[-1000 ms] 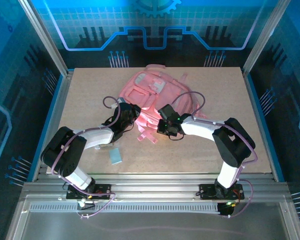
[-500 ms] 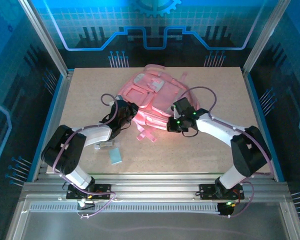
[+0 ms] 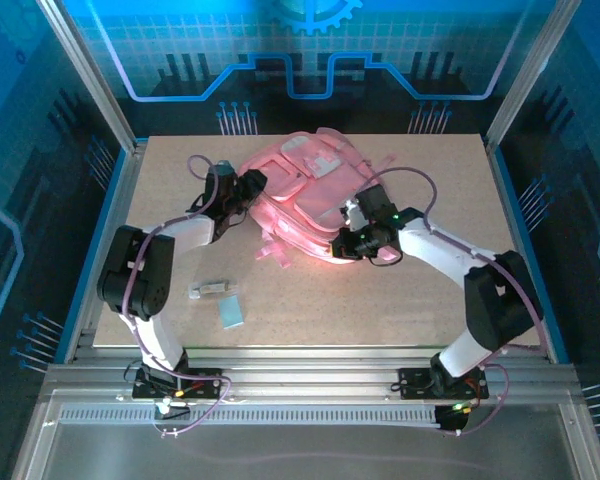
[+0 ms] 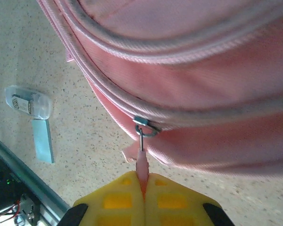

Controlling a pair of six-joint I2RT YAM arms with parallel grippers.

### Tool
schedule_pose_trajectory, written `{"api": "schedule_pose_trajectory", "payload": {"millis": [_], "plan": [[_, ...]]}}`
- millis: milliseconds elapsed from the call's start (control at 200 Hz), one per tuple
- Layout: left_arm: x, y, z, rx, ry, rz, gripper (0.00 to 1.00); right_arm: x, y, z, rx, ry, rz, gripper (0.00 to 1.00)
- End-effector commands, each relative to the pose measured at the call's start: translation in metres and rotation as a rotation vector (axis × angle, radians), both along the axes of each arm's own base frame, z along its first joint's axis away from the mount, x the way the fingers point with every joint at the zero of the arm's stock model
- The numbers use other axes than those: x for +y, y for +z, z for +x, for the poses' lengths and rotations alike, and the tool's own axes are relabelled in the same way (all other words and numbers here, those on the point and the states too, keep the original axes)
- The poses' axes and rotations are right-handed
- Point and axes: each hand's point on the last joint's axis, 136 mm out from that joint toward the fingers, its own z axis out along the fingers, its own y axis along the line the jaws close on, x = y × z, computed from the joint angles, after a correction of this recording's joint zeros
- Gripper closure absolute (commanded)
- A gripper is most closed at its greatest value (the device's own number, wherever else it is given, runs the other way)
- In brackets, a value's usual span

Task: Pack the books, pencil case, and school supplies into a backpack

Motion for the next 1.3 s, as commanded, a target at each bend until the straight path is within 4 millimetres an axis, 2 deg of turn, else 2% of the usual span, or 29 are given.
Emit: {"api": "schedule_pose_trajectory", "payload": {"millis": [0, 125, 255, 330, 485, 645, 695, 745, 860, 960, 1086, 1196, 1296], "plan": [[-0.016, 0.022, -0.03, 0.003, -0.076, -0.037, 0.41, 0.027, 0.011, 0.0, 0.036, 0.069, 0.083, 1.0], [-0.035, 0.027, -0.067, 0.008, -0.096, -0.065, 0.39, 0.037, 0.014, 0.005, 0.025, 0.099, 0.073, 1.0], [-0.083, 0.024, -0.103, 0.023, -0.177, -0.086, 0.38, 0.032, 0.017, 0.002, 0.005, 0.1, 0.056, 1.0], [-0.099, 0.01, -0.118, 0.06, -0.174, -0.097, 0.35, 0.033, 0.021, -0.002, 0.0, 0.108, 0.066, 1.0], [-0.121, -0.02, -0.127, 0.122, -0.132, -0.182, 0.32, 0.019, 0.023, -0.009, -0.027, 0.115, 0.012, 1.0], [-0.143, -0.034, -0.123, 0.137, -0.127, -0.184, 0.35, 0.006, 0.029, -0.018, -0.049, 0.123, -0.017, 1.0], [-0.146, -0.036, -0.118, 0.126, -0.122, -0.174, 0.4, 0.005, 0.029, -0.021, -0.05, 0.131, -0.014, 1.0], [-0.148, -0.04, -0.112, 0.122, -0.113, -0.169, 0.49, 0.004, 0.027, -0.023, -0.041, 0.137, -0.01, 1.0], [-0.149, -0.044, -0.102, 0.098, -0.096, -0.155, 0.78, 0.002, 0.02, -0.031, 0.0, 0.156, -0.004, 1.0], [-0.146, -0.045, -0.1, 0.088, -0.094, -0.125, 1.0, -0.009, 0.014, -0.036, 0.023, 0.16, -0.028, 1.0], [-0.136, -0.041, -0.102, 0.081, -0.084, -0.105, 1.0, -0.035, 0.005, -0.034, 0.036, 0.12, -0.077, 1.0], [-0.127, -0.04, -0.107, 0.09, -0.089, -0.086, 1.0, -0.065, -0.001, -0.022, 0.026, 0.048, -0.147, 1.0], [-0.121, -0.04, -0.114, 0.1, -0.108, -0.082, 1.0, -0.085, -0.001, -0.009, 0.009, -0.021, -0.184, 1.0]]}}
